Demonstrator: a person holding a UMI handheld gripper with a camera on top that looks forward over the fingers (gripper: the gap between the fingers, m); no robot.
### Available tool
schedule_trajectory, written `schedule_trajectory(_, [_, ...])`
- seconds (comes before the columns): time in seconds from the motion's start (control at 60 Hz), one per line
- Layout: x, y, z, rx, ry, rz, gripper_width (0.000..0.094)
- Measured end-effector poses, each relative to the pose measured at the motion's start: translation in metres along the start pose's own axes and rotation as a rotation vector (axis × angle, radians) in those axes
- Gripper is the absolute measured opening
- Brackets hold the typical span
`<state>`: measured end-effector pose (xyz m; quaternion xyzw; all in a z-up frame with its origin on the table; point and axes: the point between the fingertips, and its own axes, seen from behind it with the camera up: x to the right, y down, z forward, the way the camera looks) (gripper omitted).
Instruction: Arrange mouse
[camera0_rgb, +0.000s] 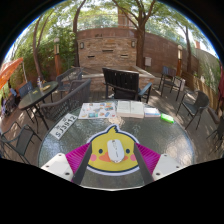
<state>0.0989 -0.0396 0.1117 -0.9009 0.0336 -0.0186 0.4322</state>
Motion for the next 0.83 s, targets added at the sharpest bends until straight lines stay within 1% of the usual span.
schedule_trajectory(0.167, [-0.014,-0.007,-0.090,0.056,0.028,-0.017,0.0856])
schedule_trajectory(0.367, [-0.028,0.016,-0.175,0.083,0.064,-0.034,0.0869])
schedule_trajectory(0.583, [-0.035,0.039,-0.218,0.083,0.084,-0.035,0.0870])
schedule_trajectory(0.8, [-0.038,0.040,-0.236,0.098,0.099,-0.069,0.0872])
schedule_trajectory(0.817, [-0.038,0.040,-0.237,0.098,0.099,-0.068,0.0856])
schedule_trajectory(0.833, [-0.038,0.040,-0.238,0.098,0.099,-0.067,0.0872])
